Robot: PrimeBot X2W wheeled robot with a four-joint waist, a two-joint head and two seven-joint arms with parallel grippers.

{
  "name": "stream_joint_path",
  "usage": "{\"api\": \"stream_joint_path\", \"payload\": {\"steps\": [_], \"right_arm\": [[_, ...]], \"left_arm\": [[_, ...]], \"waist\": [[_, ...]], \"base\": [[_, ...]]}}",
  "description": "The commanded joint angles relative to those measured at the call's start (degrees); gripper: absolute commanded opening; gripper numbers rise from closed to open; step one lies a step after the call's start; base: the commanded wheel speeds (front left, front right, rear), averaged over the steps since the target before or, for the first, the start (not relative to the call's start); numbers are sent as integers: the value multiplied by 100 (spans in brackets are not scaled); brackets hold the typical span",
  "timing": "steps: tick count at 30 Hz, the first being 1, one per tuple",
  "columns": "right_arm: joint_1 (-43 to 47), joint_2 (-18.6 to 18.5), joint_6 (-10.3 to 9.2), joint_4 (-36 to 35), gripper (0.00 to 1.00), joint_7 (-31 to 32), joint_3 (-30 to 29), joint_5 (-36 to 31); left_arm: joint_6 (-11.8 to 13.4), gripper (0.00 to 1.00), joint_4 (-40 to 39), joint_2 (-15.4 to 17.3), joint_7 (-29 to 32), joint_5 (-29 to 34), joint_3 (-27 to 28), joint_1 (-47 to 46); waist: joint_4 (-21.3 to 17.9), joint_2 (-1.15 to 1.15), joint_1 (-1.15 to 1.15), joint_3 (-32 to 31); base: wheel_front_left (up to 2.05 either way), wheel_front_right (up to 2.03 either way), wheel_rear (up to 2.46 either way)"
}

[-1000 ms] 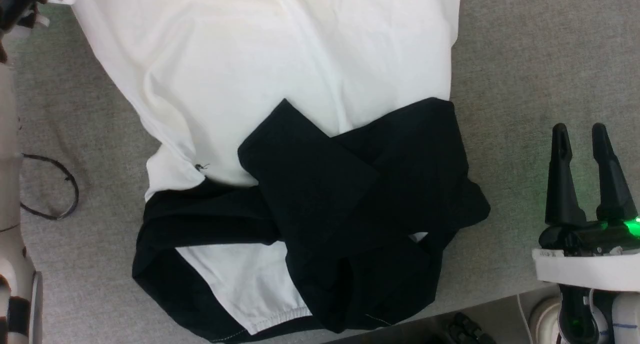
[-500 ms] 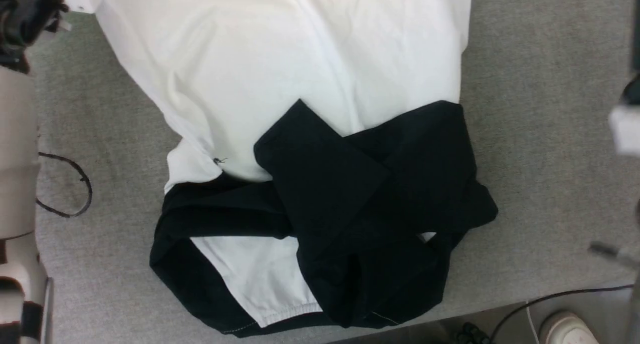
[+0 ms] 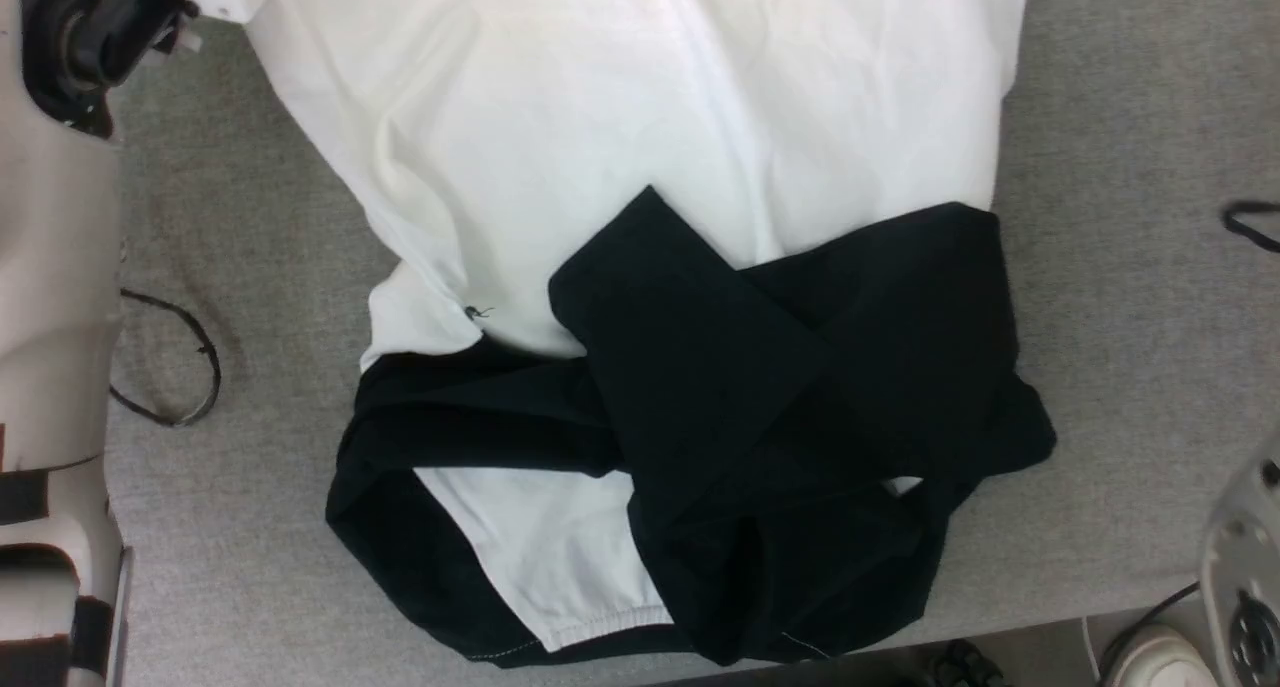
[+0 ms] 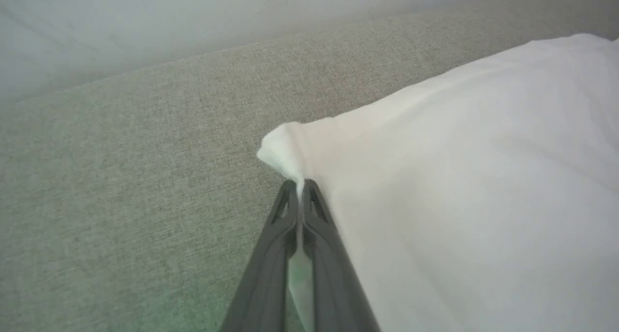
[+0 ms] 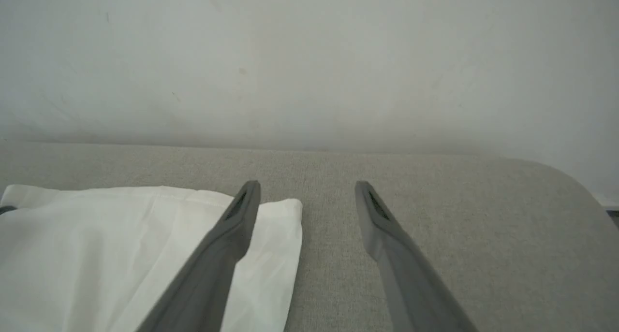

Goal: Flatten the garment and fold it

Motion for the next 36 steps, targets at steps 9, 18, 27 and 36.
{"api": "stream_joint_path", "payload": {"steps": [9, 18, 27, 36], "right_arm": [[-768, 383, -4, 1393, 100, 1056, -546, -998], [-1004, 403, -4, 2049, 100, 916, -730, -1186], [-1244, 404, -4, 2564, 100, 699, -1034, -1454], [-1409, 404, -4, 2937, 0, 519, -1249, -1778]], "left_arm": [[-46, 0, -114, -200, -46, -105, -178, -112], [-59, 0, -110, -357, -113, -149, -352, -137], [-78, 0, -167, -509, -175, -232, -520, -182], [-86, 0, -117, -538, -220, -278, -607, -216]], "waist": [[252, 0, -1, 89], [537, 0, -1, 131], [766, 0, -1, 252], [849, 0, -1, 296]], "base": [[0, 0, 0], [0, 0, 0], [0, 0, 0], [0, 0, 0]]}}
